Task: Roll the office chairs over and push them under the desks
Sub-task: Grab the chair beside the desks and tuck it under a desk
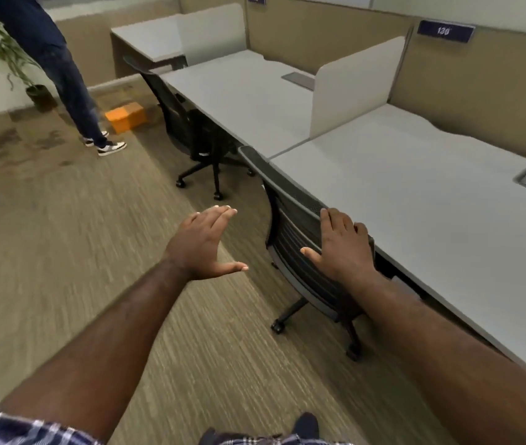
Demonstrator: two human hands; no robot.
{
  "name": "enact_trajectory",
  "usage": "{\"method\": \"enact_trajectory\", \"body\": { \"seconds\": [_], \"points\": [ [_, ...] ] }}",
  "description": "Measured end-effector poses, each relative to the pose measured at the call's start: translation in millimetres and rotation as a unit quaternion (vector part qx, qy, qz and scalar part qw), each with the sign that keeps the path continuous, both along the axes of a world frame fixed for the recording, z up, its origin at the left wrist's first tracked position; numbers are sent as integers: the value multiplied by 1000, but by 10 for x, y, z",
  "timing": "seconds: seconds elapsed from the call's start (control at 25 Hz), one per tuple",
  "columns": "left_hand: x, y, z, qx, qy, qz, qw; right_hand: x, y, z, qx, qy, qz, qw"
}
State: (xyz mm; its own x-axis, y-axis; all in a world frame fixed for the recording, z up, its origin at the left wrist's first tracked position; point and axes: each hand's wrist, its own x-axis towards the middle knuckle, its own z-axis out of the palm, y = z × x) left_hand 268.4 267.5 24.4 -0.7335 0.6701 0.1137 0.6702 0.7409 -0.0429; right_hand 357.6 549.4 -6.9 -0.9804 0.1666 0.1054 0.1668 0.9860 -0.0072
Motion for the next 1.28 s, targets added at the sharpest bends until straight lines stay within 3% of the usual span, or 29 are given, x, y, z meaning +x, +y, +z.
{"method": "enact_trajectory", "body": {
  "seconds": [0.4, 0.8, 1.28],
  "points": [
    [-1189, 573, -32, -18, 14, -139, 990, -251, -165, -38, -2, -8, -125, 992],
    [-2079, 870, -209, -48, -42, -206, 976, -414, -264, -43, -2, 8, -270, 963],
    [-2523, 1107, -307, -4, -72, -278, 958, -346, -257, -80, 8, -19, -261, 965]
  ]
}}
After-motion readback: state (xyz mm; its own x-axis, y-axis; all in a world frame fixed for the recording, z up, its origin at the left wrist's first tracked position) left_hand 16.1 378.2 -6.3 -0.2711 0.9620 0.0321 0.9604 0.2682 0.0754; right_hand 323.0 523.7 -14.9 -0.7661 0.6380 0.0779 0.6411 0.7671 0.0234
